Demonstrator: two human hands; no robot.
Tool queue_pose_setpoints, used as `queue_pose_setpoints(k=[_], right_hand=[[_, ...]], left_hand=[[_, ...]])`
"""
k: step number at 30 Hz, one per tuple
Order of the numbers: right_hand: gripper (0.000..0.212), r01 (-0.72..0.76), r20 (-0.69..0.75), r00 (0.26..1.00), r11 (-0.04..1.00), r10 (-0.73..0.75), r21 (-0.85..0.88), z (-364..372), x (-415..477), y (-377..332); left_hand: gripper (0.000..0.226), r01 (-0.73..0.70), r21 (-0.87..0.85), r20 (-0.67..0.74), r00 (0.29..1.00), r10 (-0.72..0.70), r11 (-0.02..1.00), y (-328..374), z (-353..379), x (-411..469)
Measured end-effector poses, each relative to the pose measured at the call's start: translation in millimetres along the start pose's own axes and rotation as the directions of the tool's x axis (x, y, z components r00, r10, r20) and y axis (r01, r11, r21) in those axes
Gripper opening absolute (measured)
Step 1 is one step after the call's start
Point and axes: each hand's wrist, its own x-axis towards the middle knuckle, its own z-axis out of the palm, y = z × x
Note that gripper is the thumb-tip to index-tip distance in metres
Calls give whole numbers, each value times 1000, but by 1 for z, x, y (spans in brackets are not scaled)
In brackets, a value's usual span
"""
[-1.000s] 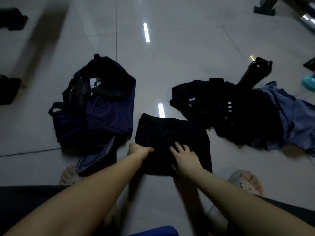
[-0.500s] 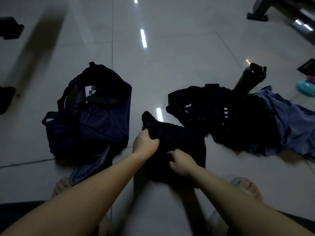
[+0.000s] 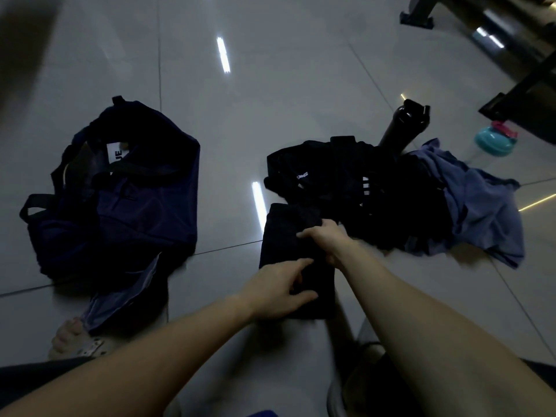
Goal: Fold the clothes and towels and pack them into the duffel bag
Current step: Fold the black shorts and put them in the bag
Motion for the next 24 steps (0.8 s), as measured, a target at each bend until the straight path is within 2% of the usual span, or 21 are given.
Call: queue_pose_setpoints(k=[3,5,10,15,17,21,22,24], right_hand=[[34,6,84,996,999,-2,-47,-8,13,2],[39,9,132,991,998,-1,-61,-18,18,0],[46,-20,156,987,999,27,-42,-39,23,10],[79,-80,34,996,997,80,5,-43,30,38],[80,-55,-28,998,997,54,-48,-46,32,44],[51,14,-219,973,969,-70,-248,-51,28,46],[50,50,-279,946,926,-164,-375,-51,25,46],[52,123,-295,855,719,-427,-684,-49,22,46]], left_hand=[[39,18,78,-314,949,7,997,-23,-3,-1],[42,54,129,-355,935,-5,990,-37,-6,-1],[88,40,305,-164,986,11,951,-52,1,3],[94,-39,492,-20,998,56,870,-52,33,15],[95,-66,534,-4,997,81,843,-54,43,20],[94,-42,572,45,999,20,819,-51,55,29],[92,-24,575,39,999,2,818,-49,58,31],[88,11,565,42,998,-42,825,-43,63,33]])
